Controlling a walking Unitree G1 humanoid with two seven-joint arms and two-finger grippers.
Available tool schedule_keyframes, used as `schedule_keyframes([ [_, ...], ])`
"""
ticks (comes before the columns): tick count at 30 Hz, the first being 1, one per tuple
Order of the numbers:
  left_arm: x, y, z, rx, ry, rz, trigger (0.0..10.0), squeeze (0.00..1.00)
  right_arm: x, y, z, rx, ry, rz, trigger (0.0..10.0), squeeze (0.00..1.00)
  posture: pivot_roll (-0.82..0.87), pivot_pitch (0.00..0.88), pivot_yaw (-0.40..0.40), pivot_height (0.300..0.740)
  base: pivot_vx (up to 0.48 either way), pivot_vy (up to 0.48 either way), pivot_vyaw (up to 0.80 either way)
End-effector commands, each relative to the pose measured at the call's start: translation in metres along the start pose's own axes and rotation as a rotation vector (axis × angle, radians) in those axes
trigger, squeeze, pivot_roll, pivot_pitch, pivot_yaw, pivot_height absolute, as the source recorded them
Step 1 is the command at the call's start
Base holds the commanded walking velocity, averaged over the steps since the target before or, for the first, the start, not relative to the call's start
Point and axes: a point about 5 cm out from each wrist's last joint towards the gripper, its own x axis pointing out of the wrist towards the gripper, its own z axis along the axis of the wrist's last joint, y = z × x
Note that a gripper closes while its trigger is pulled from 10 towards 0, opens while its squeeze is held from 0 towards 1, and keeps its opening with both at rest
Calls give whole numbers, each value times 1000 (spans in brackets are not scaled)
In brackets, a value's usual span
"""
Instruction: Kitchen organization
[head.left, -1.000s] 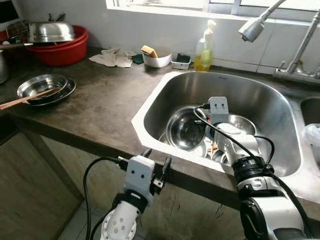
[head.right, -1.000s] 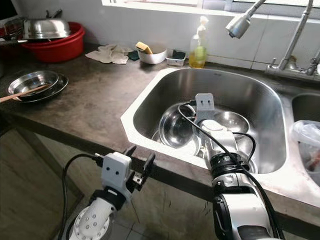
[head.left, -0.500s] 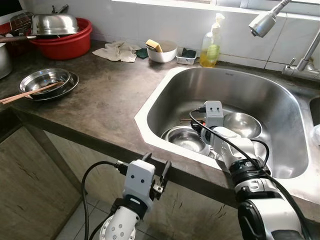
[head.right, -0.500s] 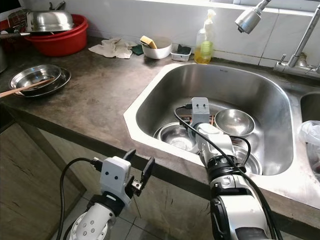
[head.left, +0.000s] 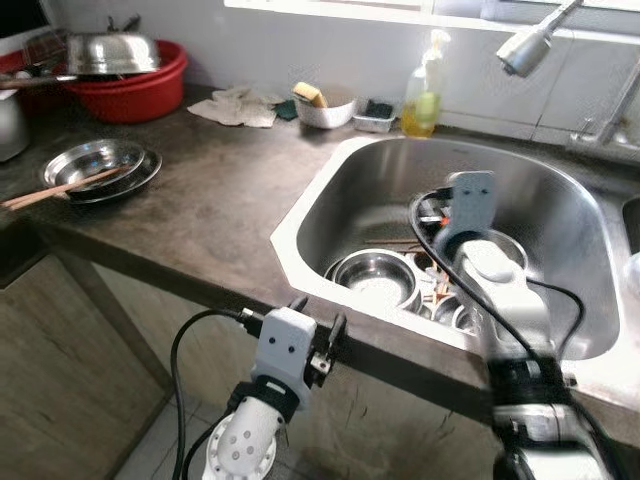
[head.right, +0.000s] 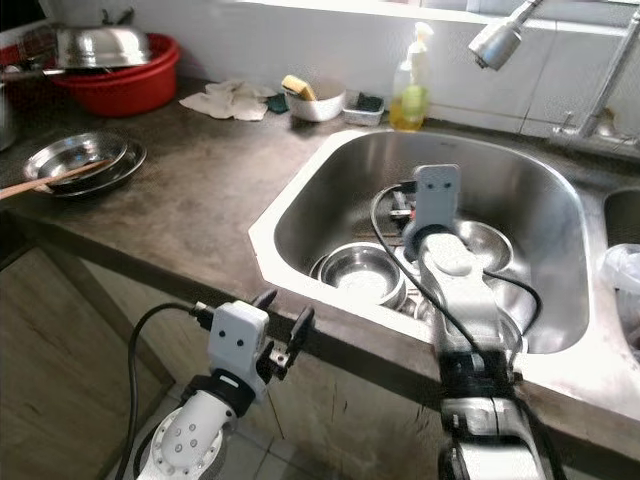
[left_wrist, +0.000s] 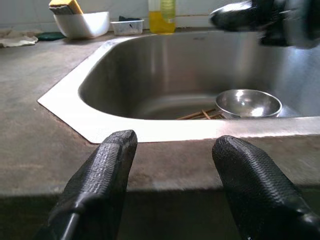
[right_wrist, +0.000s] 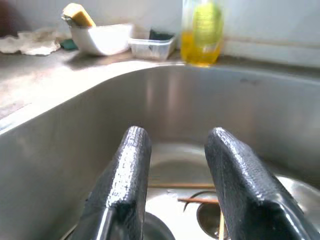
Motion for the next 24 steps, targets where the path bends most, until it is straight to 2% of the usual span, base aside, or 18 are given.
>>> schedule_keyframes([
  [1, 2, 2, -1, -2, 0, -3, 10000, 0, -13, 5, 19, -9, -118, 7, 10000, 0, -15, 62, -1, 740, 0, 0, 0],
  [7, 2, 4, -1, -7, -5, -7, 10000, 0, -47, 14, 23, -27, -209, 28, 10000, 0, -33, 55, 10, 740, 0, 0, 0],
  [10, 1, 3, 0, -16, -8, -31, 10000, 0, -71, 17, 13, -32, -216, 41, 10000, 0, -38, 45, 17, 740, 0, 0, 0],
  [13, 0, 3, 1, -18, -14, -53, 10000, 0, -86, 18, 3, -45, -199, 58, 10000, 0, -39, 42, 21, 740, 0, 0, 0],
  [19, -5, 5, -1, -17, -7, -78, 10000, 0, -105, 17, -11, -44, -146, 82, 10000, 0, -37, 33, 20, 740, 0, 0, 0],
  [24, -10, 6, -3, -21, -1, -82, 10000, 0, -115, 21, -19, -50, -113, 117, 10000, 0, -33, 28, 16, 740, 0, 0, 0],
])
